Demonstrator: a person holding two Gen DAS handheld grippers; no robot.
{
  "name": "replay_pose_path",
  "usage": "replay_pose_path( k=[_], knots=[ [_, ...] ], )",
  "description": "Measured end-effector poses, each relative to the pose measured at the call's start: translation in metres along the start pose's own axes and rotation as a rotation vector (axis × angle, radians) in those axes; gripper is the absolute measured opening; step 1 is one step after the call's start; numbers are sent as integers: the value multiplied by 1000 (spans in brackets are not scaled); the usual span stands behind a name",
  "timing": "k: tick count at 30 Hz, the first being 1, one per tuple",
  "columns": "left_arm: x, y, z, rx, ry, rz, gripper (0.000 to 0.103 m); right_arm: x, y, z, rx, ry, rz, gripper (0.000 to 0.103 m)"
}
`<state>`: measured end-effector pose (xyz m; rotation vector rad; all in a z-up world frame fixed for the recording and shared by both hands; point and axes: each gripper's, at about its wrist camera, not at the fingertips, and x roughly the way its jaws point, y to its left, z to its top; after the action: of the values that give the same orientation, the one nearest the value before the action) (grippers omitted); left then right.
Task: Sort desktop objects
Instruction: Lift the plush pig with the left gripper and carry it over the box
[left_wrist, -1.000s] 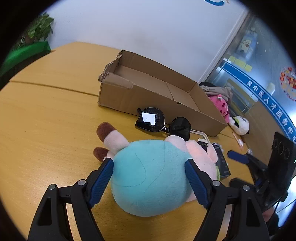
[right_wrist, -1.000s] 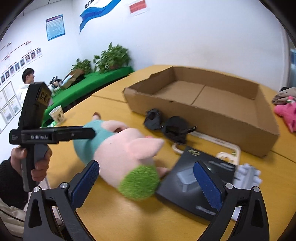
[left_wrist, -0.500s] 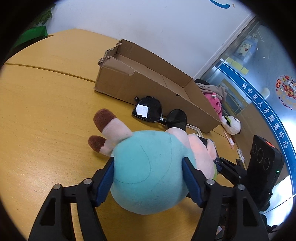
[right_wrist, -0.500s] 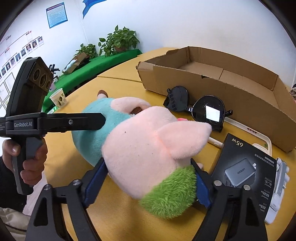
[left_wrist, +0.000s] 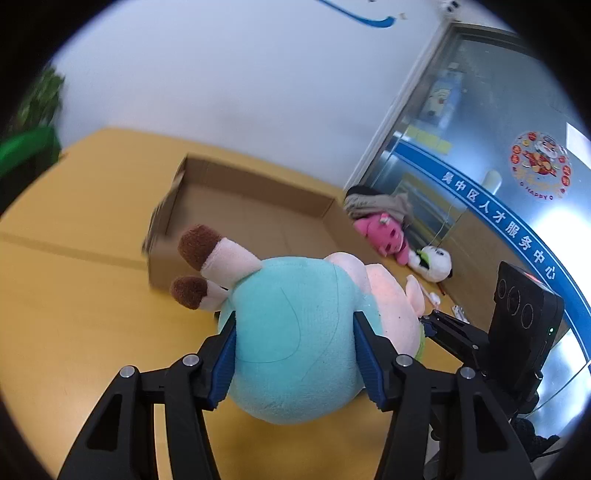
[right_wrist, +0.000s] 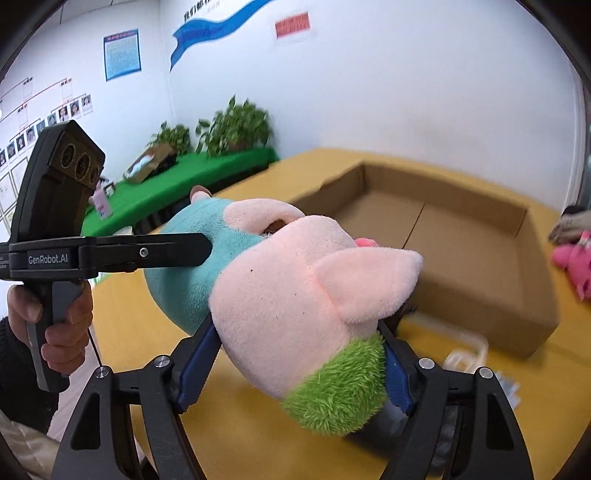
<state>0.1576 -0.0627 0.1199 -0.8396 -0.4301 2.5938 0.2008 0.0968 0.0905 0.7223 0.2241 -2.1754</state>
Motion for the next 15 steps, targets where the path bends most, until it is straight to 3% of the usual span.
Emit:
replay_pose_path(
  k=[6,15],
  knots=[
    [-10,-43,80,134,-125,-49,56,-47,-18,76,-67,-158,-85,82],
    [-32,-94,197,255,-278,-104,56,-101,-41,191,-149,-312,-164,82]
  ],
)
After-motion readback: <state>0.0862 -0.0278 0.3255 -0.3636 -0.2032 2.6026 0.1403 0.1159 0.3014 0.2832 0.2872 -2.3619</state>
